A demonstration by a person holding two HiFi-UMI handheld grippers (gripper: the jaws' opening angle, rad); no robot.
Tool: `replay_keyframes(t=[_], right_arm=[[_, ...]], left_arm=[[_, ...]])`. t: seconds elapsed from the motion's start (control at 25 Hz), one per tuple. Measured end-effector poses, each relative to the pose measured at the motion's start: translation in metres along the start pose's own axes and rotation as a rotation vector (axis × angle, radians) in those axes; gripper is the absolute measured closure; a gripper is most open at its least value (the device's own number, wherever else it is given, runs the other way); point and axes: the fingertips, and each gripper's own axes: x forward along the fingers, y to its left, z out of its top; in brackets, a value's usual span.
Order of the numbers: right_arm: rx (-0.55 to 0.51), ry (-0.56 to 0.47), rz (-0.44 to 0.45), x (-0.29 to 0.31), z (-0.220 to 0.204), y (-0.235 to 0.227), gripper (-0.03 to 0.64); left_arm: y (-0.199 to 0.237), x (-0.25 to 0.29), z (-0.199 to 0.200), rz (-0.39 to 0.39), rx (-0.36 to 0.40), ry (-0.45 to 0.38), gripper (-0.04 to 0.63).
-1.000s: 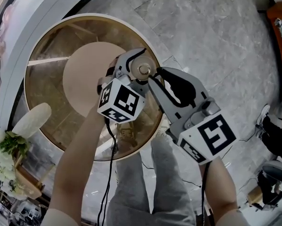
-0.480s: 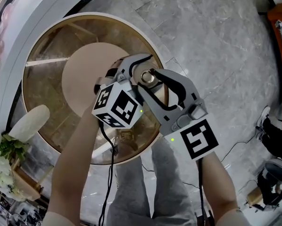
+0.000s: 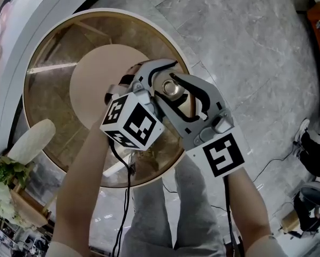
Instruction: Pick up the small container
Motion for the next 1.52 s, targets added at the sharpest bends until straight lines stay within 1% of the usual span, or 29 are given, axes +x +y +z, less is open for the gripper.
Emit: replay_keyframes(t=[0.08, 0.2, 0.44, 0.52, 0.64, 0.8, 0.96, 1.08, 1.32, 1.52], right_arm=[[-0.008, -0.009, -0.008, 0.001, -0.002, -0.001, 0.472], [-0.006, -0.028, -0.006, 0.000, -0.002, -0.001, 0.474], [-0.022, -0.026, 0.004, 0.000, -0.003, -0.001, 0.477], [-0.019, -0.031, 0.004, -0.001, -0.002, -0.001, 0.477], [-0.011, -0.037, 0.012, -0.005, 0.004, 0.002, 0.477], [-0.024, -0.039, 0.029, -0.013, 0.020, 0.007, 0.477], [-0.037, -0.051, 0.042, -0.025, 0.051, 0.017, 0.477], [-0.043, -0.058, 0.050, -0.038, 0.081, 0.023, 0.477], [-0.070, -0.072, 0.063, -0.066, 0.149, 0.042, 0.477], [-0.094, -0.102, 0.058, -0.095, 0.215, 0.056, 0.477]], left_arm=[[0.000, 0.000, 0.000, -0.001, -0.001, 0.001, 0.252], [0.000, 0.000, 0.000, -0.002, -0.002, 0.000, 0.252], [0.001, 0.000, -0.001, 0.006, -0.007, 0.009, 0.252], [0.000, 0.000, 0.000, 0.002, -0.024, 0.010, 0.252], [-0.003, -0.004, 0.008, -0.007, -0.080, 0.000, 0.252], [-0.005, -0.014, 0.022, 0.000, -0.087, 0.005, 0.252], [-0.006, -0.036, 0.048, 0.015, -0.092, -0.004, 0.252], [-0.004, -0.057, 0.074, 0.026, -0.095, -0.005, 0.252], [-0.004, -0.104, 0.134, 0.057, -0.098, -0.010, 0.252], [-0.003, -0.145, 0.192, 0.079, -0.074, -0.012, 0.252]])
